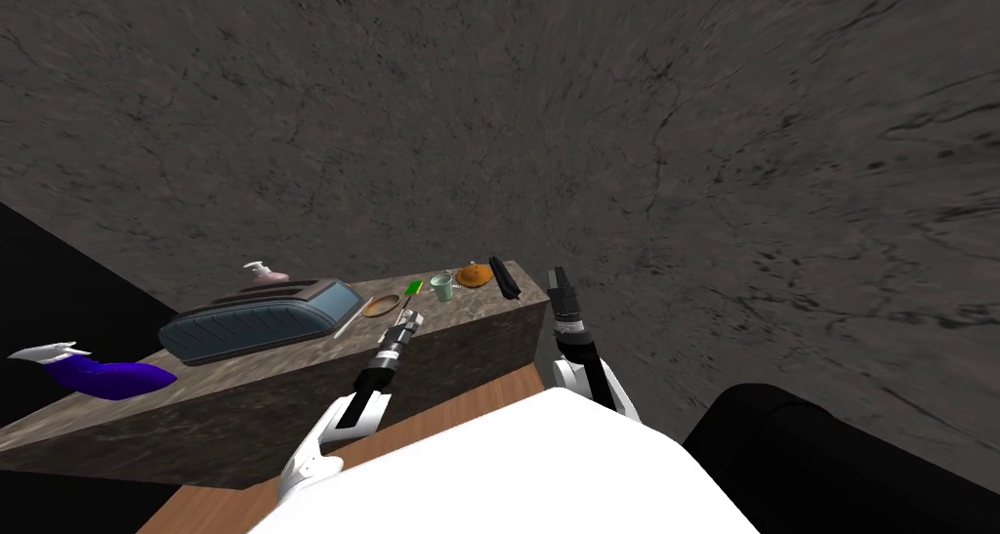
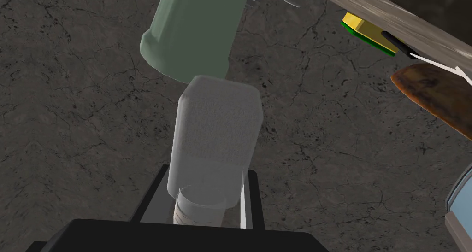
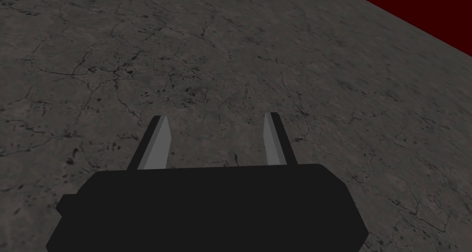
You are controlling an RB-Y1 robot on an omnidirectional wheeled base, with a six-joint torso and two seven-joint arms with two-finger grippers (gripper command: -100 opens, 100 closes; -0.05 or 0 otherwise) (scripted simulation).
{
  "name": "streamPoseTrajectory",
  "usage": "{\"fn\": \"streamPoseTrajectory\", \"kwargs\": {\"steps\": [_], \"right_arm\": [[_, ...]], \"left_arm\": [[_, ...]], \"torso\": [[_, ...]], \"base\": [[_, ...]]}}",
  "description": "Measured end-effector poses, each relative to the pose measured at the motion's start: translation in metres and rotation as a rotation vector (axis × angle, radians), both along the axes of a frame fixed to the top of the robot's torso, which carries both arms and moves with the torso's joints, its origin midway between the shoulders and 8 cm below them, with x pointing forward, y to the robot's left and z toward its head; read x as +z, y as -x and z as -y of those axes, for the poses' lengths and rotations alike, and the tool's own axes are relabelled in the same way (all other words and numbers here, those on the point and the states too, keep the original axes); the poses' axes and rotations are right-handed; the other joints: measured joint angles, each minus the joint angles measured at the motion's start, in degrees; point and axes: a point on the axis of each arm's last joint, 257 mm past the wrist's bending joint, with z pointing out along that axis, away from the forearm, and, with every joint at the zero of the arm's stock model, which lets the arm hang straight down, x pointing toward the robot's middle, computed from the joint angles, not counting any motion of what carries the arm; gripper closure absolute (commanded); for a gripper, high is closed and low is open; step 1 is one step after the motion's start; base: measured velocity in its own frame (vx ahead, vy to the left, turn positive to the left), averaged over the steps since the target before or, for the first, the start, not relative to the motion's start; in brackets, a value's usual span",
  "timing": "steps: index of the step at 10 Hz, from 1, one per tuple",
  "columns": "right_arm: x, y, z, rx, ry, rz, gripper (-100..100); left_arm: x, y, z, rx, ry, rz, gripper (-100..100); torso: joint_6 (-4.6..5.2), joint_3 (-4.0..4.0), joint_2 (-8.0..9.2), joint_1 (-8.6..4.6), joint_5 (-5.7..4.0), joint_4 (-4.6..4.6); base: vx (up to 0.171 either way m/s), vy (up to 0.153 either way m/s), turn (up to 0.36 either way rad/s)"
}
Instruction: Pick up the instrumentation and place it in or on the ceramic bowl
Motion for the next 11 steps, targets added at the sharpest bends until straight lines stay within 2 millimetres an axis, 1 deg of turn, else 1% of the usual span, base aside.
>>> {"fn": "streamPoseTrajectory", "kwargs": {"steps": [4,7,11], "right_arm": [[0.0,0.0,0.0,0.0,0.0,0.0,0],[0.0,0.0,0.0,0.0,0.0,0.0,0],[0.0,0.0,0.0,0.0,0.0,0.0,0]], "left_arm": [[0.005,-0.016,-0.009,0.016,-0.04,-0.033,100],[0.008,-0.028,-0.016,0.034,-0.075,-0.059,100],[0.015,-0.043,-0.028,0.068,-0.121,-0.087,100]], "torso": [[-0.03,-0.14,-0.2,-0.41,-0.1,-0.09],[-0.1,-0.18,-0.25,-0.32,-0.11,-0.12],[-0.14,-0.23,-0.29,-0.53,-0.16,-0.17]], "base": [[0.103,0.093,0.055],[0.111,0.108,0.065],[0.115,0.075,0.056]]}}
